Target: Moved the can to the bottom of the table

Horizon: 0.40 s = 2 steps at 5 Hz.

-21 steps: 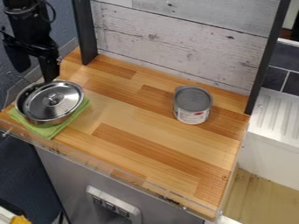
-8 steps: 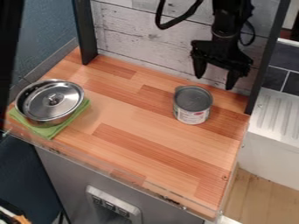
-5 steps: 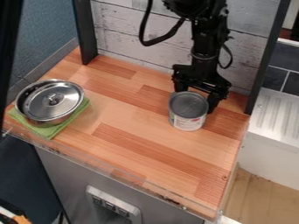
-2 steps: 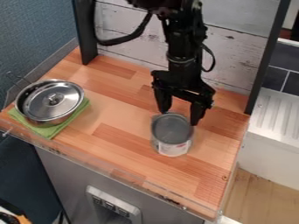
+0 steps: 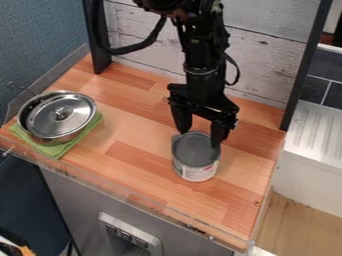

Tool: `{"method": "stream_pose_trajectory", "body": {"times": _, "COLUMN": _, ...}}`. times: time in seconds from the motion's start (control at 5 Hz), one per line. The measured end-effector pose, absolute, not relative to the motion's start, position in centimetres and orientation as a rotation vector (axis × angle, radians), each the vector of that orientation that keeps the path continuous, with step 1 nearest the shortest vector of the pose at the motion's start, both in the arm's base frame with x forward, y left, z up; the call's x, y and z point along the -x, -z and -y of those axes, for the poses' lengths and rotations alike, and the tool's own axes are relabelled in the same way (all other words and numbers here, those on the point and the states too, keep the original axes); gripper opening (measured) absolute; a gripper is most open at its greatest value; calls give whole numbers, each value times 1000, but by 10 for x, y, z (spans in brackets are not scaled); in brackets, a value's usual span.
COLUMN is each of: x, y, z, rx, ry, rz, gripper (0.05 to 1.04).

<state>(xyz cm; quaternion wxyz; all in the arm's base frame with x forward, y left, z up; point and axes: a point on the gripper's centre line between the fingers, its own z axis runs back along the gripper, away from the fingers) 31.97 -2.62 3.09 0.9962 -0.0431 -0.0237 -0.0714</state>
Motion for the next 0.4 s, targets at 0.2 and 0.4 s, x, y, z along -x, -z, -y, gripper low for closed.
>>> {"method": "stream_pose_trajectory", "body": {"times": 0.2, "x": -325, "y": -69, "z": 20, "rx": 60, "ry": 134, "rz": 150, "gripper": 1000}}
{"method": "stream_pose_trajectory", "body": {"times": 0.4, "x": -319, "y": -75, "z": 8, "rx": 36, "ry": 129, "rz": 127, "gripper": 1000}}
